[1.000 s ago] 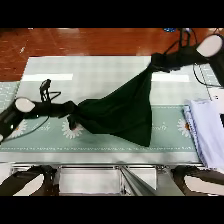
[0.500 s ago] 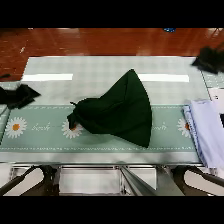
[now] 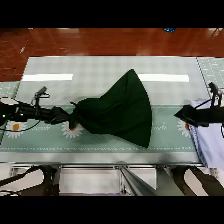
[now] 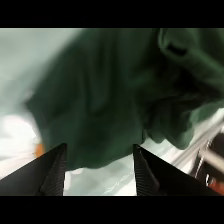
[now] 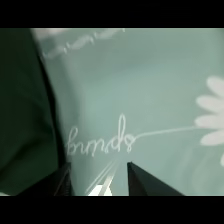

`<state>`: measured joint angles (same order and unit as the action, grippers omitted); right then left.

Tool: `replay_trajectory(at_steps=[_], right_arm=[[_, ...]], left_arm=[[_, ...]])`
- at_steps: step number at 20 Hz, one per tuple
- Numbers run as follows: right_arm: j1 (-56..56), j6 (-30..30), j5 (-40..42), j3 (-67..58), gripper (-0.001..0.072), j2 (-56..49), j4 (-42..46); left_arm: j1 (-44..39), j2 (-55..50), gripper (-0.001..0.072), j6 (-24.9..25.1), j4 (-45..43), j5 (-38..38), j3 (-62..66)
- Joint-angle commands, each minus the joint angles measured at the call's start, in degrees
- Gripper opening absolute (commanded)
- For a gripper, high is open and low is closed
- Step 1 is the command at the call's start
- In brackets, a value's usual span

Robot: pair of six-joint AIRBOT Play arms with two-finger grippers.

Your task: Fold the shirts.

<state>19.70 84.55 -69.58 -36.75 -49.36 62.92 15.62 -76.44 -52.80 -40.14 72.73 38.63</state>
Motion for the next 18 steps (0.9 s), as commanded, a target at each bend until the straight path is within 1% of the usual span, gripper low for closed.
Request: replay_trajectory(at_steps=[1, 2, 3, 4, 6, 8, 11, 13, 15, 17, 18], right_arm=[[0.17, -0.81, -2.1, 8.41, 0.0406, 3.41, -1.14], [0.17, -0.81, -3.37, 10.01, 0.0406, 3.39, -1.14], [0.17, -0.79, -4.22, 11.69, 0.0407, 3.39, -1.22], [0.02, -0.79, -4.79, 13.64, 0.0406, 3.39, -1.77], [-1.79, -0.76, -4.37, 17.18, 0.0406, 3.32, -3.72], [-5.4, -0.55, -1.92, 19.43, 0.0406, 3.23, -7.1], [-12.2, 1.36, 5.55, 19.56, 0.0406, 0.79, -11.5], [-17.44, 0.83, 11.23, 19.54, 0.0406, -3.56, -17.03], [-22.56, -1.31, 16.65, 19.19, 0.0406, -8.81, -23.19], [-26.8, -3.78, 19.93, 16.87, 0.0406, -14.03, -27.98], [-28.74, -4.5, 21.05, 14.78, 0.0384, -16.74, -29.05]], left_arm=[[-7.02, -3.13, 0.0498, 2.12, 1.18, -3.87, -0.52], [-8.33, -3.41, 0.0393, 2.23, 1.11, -4.42, -0.07], [-8.94, -3.61, 0.0175, 2.21, 1.22, -4.39, 0.68], [-8.98, -3.58, 0.0014, 2.23, 1.2, -4.24, 1.49], [-8.76, -3.56, 0.0019, 2.19, 1.16, -2.93, 3.48], [-8.74, -3.56, 0.0019, 2.19, 1.18, -1.4, 5.38], [-8.74, -3.56, 0.0019, 2.19, 1.2, -0.24, 6.49], [-8.74, -3.56, 0.0019, 2.19, 1.18, -0.11, 6.47], [-8.74, -3.58, 0.0019, 2.19, 1.18, -0.09, 6.47], [-8.74, -3.58, 0.0019, 2.19, 1.18, -0.09, 6.47], [-8.74, -3.58, 0.0019, 2.19, 1.18, -0.09, 6.47]])
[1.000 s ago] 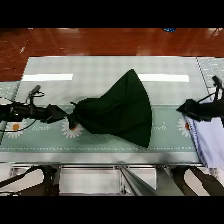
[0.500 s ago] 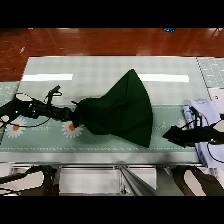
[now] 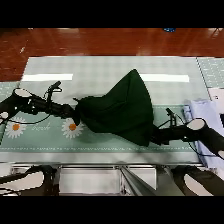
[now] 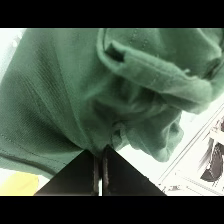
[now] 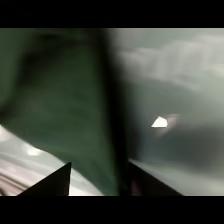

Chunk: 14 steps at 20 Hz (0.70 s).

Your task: Fold the shirts.

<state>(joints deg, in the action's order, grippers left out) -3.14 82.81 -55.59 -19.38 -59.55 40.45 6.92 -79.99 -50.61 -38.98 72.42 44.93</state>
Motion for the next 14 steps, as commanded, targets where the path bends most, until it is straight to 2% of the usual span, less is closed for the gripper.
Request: replay_trajectory(at_steps=[1, 2, 3, 5, 7, 10, 12, 14], right_arm=[[-7.41, -3.43, 7.45, -5.11, 0.0257, -9.09, -6.95], [-8.41, -5.22, 6.75, -8.22, 0.0074, -11.1, -7.21], [-8.74, -7.5, 5.07, -11.76, 0.0025, -12.02, -7.37], [-7.85, -8.2, 0.61, -22.23, 0.0024, -11.47, -4.35], [-5.14, -3.93, -3.34, -36.59, 0.0024, -10.08, 3.26], [-0.72, 2.75, -7.89, -61.64, 0.0024, -9.46, 14.05], [1.03, 3.89, -12.0, -76.63, 0.0024, -9.44, 17.09], [1.36, 3.93, -17.7, -89.59, 0.0024, -9.2, 19.34]], left_arm=[[-0.04, -0.02, 0.0019, -0.02, 0.02, 0.22, 0.17], [-0.04, -0.02, 0.0019, -0.02, 0.02, 0.22, 0.22], [0.0, -0.02, 0.0019, -0.02, -0.04, 0.55, 0.72], [1.75, 0.26, 0.0019, -1.16, 0.09, 4.09, 4.83], [5.09, 2.08, 0.0019, -4.15, 1.49, 7.82, 12.68], [10.29, 6.58, 0.0019, -10.34, 10.01, 6.82, 26.43], [11.85, 9.2, 0.0018, -13.55, 13.77, 4.9, 37.03], [12.17, 11.21, 0.0018, -15.72, 13.42, 4.55, 48.17]])
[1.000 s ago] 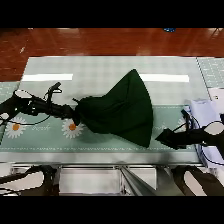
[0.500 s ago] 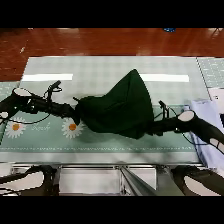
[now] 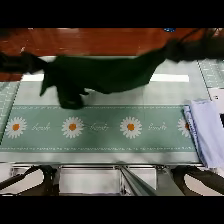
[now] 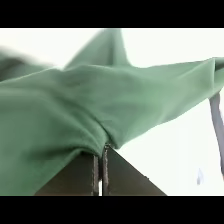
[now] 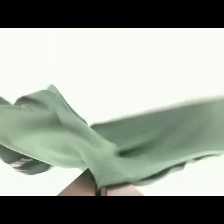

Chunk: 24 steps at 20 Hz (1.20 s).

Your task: Fold the shirts.

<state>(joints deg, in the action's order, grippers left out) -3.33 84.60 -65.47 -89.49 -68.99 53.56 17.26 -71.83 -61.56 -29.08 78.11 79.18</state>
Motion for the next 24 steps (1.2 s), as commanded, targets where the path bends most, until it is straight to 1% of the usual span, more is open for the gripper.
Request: replay_trajectory(at_steps=[1, 3, 6, 8, 11, 13, 15, 18, 20, 21, 22, 24], right_arm=[[1.55, 2.12, -9.86, -24.33, 0.0024, 0.79, 7.32], [1.55, 1.77, -10.97, -29.35, 0.0024, 4.2, 8.07], [1.55, 1.36, -12.15, -29.33, 0.0024, 12.44, 12.98], [1.55, 1.36, -13.64, -29.33, 0.0025, 17.27, 15.72], [1.55, 1.77, -17.11, -29.29, 0.0024, 22.62, 17.79], [1.55, 2.29, -21.53, -29.29, 0.0025, 24.94, 18.21], [1.55, 3.17, -25.35, -29.29, 0.0024, 25.79, 18.64], [1.55, 3.74, -26.75, -24.92, 0.0024, 25.7, 18.38], [1.55, 3.72, -25.94, -17.66, 0.0024, 25.7, 18.38], [1.55, 3.72, -24.85, -12.87, 0.0024, 25.68, 18.32], [1.55, 3.69, -23.17, -8.15, 0.0025, 25.55, 18.38], [1.55, 2.86, -17.03, 1.16, 0.0024, 24.02, 18.4]], left_arm=[[1.86, 4.13, 0.0018, -5.73, 2.97, -1.09, 19.32], [2.38, 6.16, 0.0018, -7.52, 1.53, -0.94, 28.04], [3.19, 10.32, 0.0018, -10.27, -6.54, 1.84, 37.4], [3.17, 14.6, 0.0018, -11.78, -12.24, 3.58, 38.34], [1.49, 20.96, 0.0018, -11.87, -17.81, 5.4, 37.97], [-3.15, 24.39, 0.0018, -11.82, -21.4, 6.54, 37.13], [-10.03, 27.21, 0.0018, -11.82, -26.56, 8.31, 34.03], [-17.88, 28.7, 0.0018, -11.8, -31.34, 8.74, 25.03], [-18.93, 27.06, 0.0018, -11.78, -33.05, 6.25, 18.95], [-18.95, 25.33, 0.0019, -11.76, -33.16, 3.56, 16.61], [-18.95, 22.73, 0.0018, -11.74, -33.11, -0.11, 15.32], [-18.95, 15.8, 0.0018, -11.58, -32.89, -6.82, 15.26]])
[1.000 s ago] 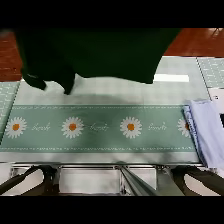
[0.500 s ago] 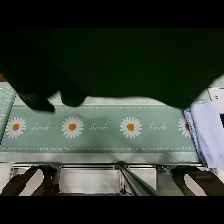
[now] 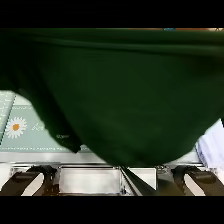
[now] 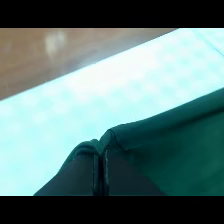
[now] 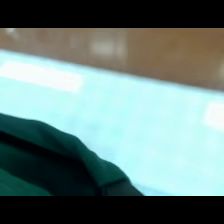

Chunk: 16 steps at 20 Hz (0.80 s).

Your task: Fold the shirts.

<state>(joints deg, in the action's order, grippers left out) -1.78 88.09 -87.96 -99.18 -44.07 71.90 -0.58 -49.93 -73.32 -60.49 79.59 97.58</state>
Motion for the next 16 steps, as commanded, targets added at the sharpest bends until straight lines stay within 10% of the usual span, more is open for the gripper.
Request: replay_trajectory(at_steps=[1, 14, 16], right_arm=[[0.0, -1.14, 8.55, 14.29, 0.0024, -2.89, 0.22], [2.58, -1.09, 28.59, 2.91, 0.0025, -54.12, -12.39], [4.39, 0.15, 28.83, 0.48, 0.0122, -57.42, -17.05]], left_arm=[[-1.14, -10.43, 0.0018, 0.15, -1.4, -11.15, -3.15], [-1.05, -51.43, 0.0034, -9.33, 0.74, -18.03, -3.15], [-0.83, -51.8, 0.0395, -10.34, 0.63, -16.98, -3.08]])
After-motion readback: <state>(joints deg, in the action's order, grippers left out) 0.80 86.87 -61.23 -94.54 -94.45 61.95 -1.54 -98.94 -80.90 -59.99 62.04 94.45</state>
